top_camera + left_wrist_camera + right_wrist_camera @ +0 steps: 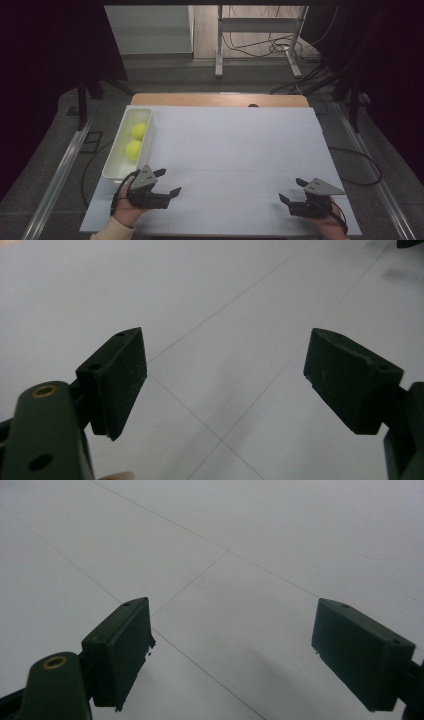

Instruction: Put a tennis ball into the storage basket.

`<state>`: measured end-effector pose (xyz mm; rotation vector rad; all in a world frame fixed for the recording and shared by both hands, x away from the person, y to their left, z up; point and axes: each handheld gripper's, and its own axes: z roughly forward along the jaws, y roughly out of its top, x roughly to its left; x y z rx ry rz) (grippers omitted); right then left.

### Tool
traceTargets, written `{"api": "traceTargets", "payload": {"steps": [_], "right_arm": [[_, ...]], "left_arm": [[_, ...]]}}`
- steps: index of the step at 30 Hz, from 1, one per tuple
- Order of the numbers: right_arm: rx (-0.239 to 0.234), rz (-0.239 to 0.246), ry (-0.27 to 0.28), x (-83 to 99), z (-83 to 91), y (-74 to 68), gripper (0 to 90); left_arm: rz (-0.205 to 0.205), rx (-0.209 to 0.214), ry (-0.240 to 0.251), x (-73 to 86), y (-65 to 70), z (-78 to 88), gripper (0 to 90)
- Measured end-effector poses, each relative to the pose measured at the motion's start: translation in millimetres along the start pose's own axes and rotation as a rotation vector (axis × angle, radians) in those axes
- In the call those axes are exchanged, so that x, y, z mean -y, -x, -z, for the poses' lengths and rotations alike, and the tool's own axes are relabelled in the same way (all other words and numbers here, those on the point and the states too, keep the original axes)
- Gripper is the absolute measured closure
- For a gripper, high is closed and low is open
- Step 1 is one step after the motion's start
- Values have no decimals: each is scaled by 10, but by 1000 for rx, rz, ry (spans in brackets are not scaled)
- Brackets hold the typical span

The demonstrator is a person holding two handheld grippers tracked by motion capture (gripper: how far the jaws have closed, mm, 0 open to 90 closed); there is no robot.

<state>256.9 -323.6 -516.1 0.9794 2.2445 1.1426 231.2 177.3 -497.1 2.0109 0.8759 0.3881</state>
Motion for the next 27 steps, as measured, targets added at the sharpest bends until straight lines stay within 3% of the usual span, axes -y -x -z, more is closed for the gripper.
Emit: {"api": "traceTargets", "payload": {"steps": [13,27], "right_arm": [[-5,0,6,-1,0,-7,168],[-17,9,13,-7,3,-20,166]], "left_arm": [[26,4,0,50,-31,-39,181],[26,5,-7,53,-42,-62,181]]}}
